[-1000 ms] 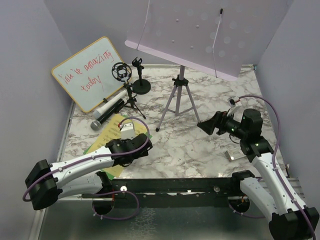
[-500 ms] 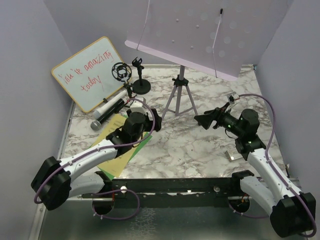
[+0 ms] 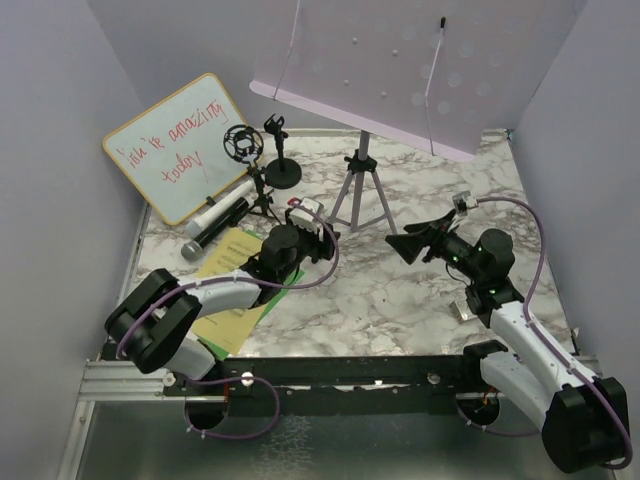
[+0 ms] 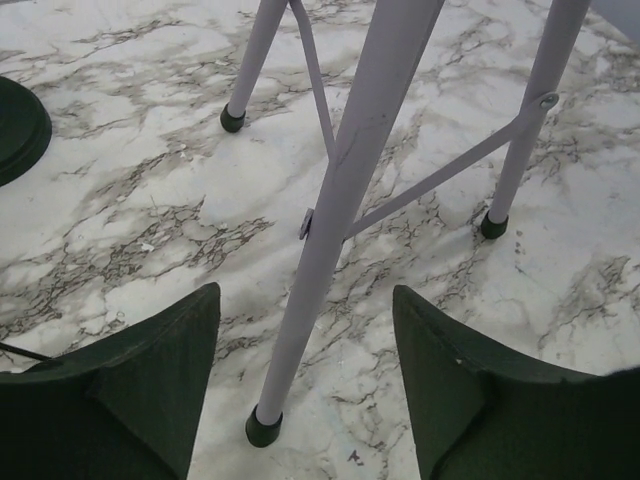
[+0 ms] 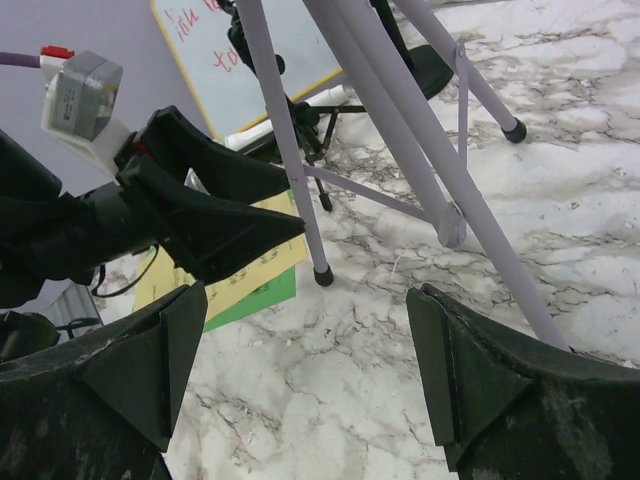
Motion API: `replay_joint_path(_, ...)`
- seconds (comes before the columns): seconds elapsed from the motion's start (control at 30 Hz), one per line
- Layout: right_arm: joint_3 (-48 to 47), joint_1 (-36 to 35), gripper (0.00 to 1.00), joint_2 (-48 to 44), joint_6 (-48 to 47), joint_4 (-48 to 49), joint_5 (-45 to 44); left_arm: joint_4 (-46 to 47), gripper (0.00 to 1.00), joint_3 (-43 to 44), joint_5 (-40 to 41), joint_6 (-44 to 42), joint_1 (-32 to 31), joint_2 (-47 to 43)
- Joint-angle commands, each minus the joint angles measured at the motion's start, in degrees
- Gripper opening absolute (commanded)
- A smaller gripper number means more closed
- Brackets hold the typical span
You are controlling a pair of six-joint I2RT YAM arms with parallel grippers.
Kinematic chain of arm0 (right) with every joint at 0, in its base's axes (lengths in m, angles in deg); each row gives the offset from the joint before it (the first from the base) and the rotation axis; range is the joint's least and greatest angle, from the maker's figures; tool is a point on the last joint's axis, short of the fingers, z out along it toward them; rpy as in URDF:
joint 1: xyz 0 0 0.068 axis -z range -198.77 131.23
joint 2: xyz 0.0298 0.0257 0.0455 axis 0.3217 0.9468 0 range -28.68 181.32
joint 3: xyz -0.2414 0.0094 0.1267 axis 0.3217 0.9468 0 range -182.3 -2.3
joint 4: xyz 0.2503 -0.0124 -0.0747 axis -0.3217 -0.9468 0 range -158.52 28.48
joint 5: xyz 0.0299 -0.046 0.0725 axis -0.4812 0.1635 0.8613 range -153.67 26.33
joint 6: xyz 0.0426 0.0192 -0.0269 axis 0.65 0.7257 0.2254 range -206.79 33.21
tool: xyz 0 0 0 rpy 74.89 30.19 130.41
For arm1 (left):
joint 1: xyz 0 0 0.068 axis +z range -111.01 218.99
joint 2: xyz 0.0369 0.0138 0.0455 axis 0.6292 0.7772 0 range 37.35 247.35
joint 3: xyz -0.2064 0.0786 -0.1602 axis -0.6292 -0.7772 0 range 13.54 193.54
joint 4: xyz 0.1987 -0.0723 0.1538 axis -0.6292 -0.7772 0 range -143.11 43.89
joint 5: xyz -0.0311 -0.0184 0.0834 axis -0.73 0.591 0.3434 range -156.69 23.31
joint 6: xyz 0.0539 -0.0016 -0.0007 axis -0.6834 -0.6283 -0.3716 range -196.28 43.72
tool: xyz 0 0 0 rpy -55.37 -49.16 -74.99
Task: Pack up the instrument practice props
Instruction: Adjust the music stand at the center of the board.
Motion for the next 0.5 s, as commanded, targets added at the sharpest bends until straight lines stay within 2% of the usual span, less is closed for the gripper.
replay_joint_path(0.0, 2.04, -0.36, 0.89, -0.16, 1.81, 5.13, 0.38, 10.16, 0.65, -0.5, -1.92, -5.84, 0.23, 5.73)
replay_joint_path(0.13, 2.68, -0.43, 0.89, -0.23, 2.22, 5.62, 0.73, 14.64, 0.48, -0.61, -0.21, -8.16, 0.19, 10.64)
replay_joint_path(0.23, 2.9, -0.65, 0.89, -0.42, 2.27, 5.96, 0.45, 17.65, 0.28, -0.71, 0.66, -7.11, -0.16, 12.58)
replay_joint_path(0.37, 3.11, -1.01, 0.88, -0.35, 2.03, 6.46, 0.22, 21.8, 0.04, -2.08, 10.04, -7.95, -4.86, 12.87)
replay_joint_path(0.4, 3.28, -1.1, 0.89, -0.23, 2.06, 6.76, 0.17, 22.46, 0.0, -2.1, 12.39, -7.62, -6.06, 13.24)
replay_joint_path(0.47, 3.26, -1.28, 0.89, -0.29, 2.0, 6.7, -0.15, 23.82, 0.0, -2.1, 17.47, -6.22, -8.4, 14.05)
